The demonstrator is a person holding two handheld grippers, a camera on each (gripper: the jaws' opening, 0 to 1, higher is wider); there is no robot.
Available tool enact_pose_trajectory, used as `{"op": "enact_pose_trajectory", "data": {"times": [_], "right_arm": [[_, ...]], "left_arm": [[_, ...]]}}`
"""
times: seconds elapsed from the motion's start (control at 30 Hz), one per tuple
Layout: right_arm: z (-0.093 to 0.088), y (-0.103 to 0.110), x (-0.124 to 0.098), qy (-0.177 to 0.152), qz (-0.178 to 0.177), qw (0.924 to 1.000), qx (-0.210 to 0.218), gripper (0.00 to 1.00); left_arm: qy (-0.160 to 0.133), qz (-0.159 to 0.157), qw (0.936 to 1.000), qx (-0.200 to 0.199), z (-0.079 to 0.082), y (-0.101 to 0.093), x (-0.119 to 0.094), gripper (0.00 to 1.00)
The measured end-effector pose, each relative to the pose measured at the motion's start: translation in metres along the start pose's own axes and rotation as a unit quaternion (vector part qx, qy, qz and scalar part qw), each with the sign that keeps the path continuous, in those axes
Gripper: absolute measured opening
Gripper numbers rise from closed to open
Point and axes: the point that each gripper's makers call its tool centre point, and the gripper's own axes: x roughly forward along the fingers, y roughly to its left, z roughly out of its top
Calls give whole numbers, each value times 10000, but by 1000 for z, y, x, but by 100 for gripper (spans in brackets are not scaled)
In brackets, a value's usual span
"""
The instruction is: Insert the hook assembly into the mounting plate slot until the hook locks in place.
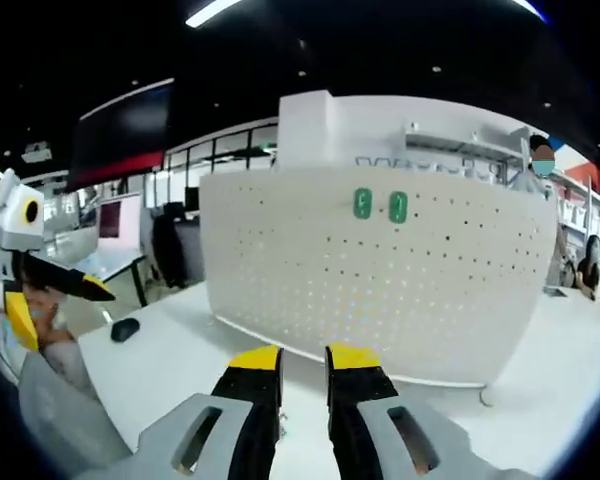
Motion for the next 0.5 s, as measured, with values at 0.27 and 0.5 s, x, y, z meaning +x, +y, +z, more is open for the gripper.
{"op": "enact_pose_trajectory", "data": {"times": [0.27,0.5], "right_arm": [[-25,17,-20,225,150,9996,84,16],[-45,34,-37,417,295,9986,161,17]], "left_arm": [[2,29,10000,-13,-2,-2,-3,94],[44,46,10000,-29,-7,-1,-4,93]]}}
